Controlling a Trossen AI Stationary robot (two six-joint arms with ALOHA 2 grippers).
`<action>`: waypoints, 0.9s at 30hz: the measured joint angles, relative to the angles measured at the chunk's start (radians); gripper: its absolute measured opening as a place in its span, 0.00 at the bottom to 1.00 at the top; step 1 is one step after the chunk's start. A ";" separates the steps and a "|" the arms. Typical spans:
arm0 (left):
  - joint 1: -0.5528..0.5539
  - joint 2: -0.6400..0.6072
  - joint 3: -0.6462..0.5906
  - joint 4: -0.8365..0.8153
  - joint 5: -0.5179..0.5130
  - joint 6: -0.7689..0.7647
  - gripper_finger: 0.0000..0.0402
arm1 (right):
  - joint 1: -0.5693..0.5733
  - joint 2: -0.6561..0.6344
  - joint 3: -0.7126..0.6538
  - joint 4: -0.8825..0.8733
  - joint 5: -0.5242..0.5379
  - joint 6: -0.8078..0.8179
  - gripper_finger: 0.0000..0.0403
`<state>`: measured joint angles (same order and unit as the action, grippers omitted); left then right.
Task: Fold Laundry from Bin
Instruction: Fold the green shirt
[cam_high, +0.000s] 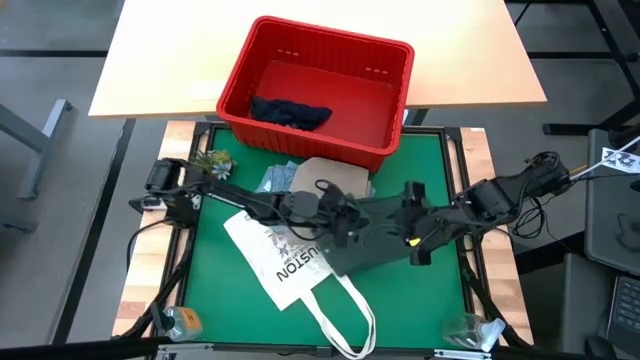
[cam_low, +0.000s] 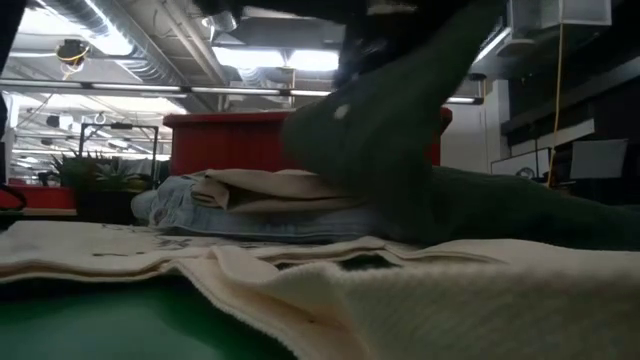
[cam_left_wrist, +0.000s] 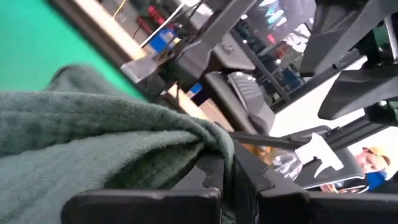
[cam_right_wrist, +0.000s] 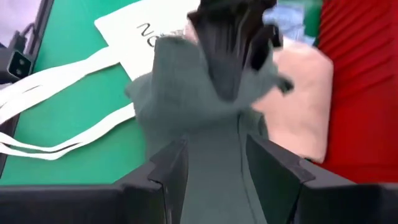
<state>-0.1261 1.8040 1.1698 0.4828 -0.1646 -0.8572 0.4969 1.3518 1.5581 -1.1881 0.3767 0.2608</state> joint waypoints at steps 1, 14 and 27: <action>0.000 0.019 0.032 0.001 0.003 0.022 0.01 | 0.000 0.000 0.011 -0.001 0.006 -0.006 0.41; 0.015 0.320 0.527 -0.112 0.099 0.241 0.01 | 0.000 0.000 0.165 -0.041 0.035 -0.035 0.41; 0.059 0.604 0.836 -0.108 0.132 0.270 0.01 | 0.000 0.000 0.235 -0.052 0.043 -0.035 0.41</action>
<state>-0.0673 2.4075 2.0055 0.3743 -0.0327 -0.5871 0.4969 1.3518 1.7931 -1.2404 0.4202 0.2256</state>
